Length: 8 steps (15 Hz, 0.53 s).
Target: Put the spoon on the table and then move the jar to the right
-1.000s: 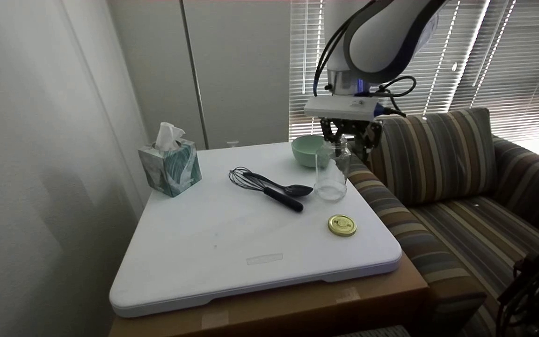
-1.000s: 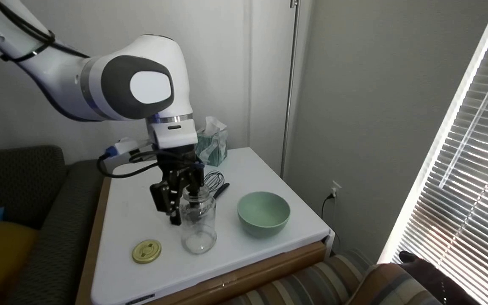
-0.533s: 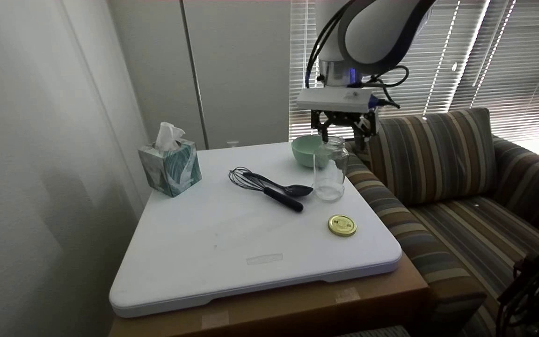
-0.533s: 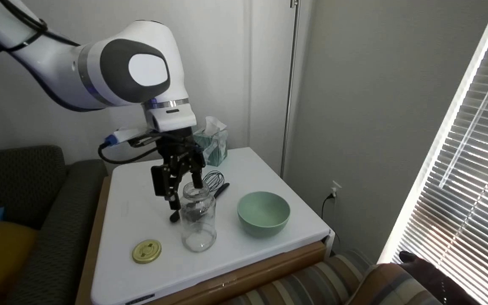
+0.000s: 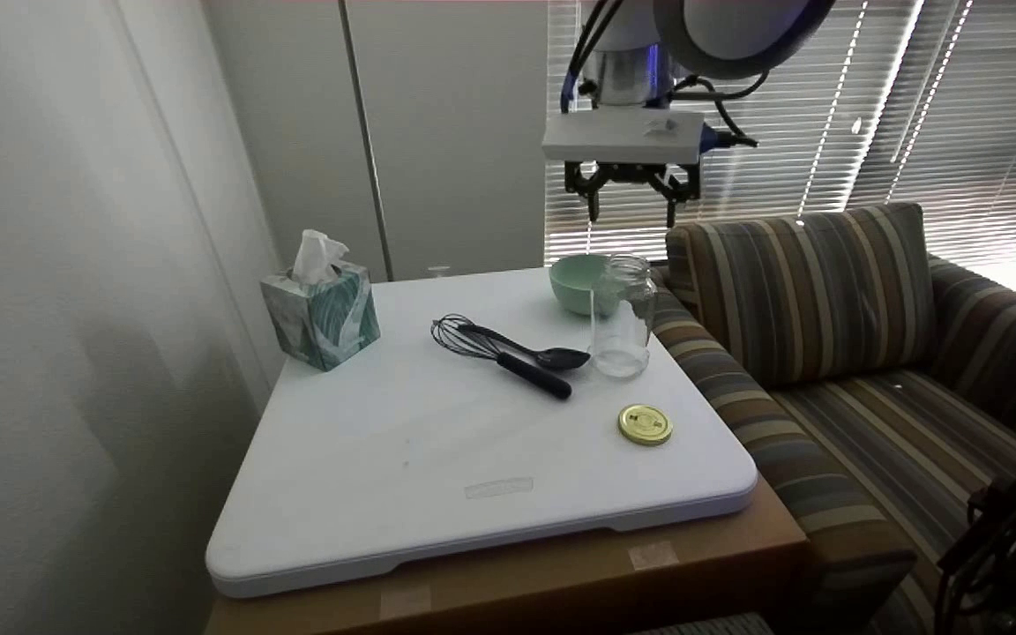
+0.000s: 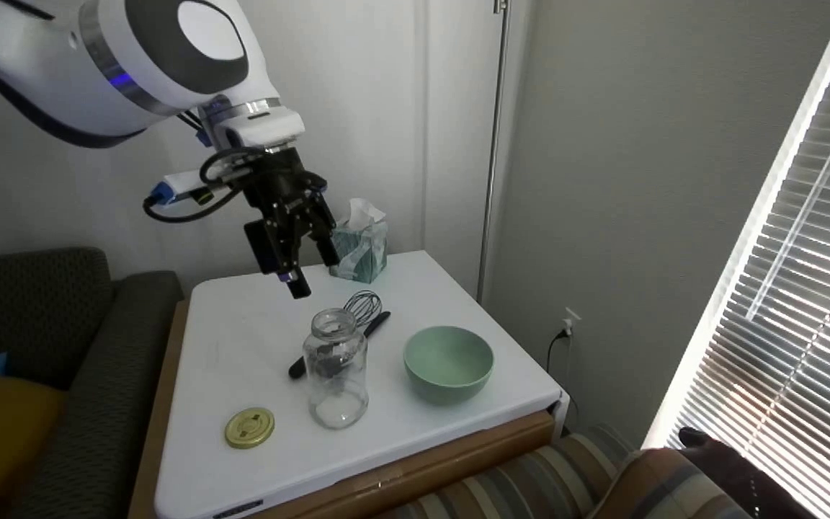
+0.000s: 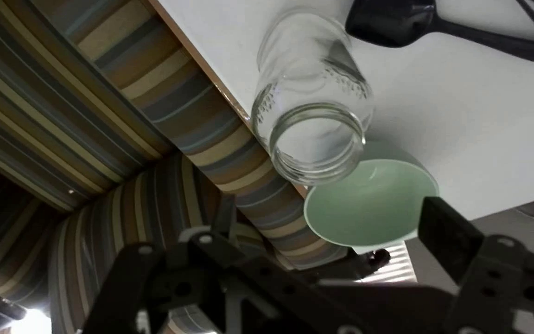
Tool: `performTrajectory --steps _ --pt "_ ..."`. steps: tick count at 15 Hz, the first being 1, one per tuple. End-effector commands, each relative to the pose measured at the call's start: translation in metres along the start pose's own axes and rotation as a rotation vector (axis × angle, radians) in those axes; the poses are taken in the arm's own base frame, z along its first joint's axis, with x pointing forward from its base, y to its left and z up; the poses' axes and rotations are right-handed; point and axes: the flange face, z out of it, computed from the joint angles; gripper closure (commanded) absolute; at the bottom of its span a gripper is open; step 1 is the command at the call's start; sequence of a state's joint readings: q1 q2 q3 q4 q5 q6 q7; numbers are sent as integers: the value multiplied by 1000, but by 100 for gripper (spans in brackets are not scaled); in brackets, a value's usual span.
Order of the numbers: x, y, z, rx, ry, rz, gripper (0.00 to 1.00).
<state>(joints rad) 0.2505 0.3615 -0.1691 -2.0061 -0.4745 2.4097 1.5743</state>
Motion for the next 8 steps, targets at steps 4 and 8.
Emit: performTrajectory --steps 4,8 --pt "-31 -7 -54 185 113 -212 0" --pt "-62 -22 -79 323 72 -391 0"
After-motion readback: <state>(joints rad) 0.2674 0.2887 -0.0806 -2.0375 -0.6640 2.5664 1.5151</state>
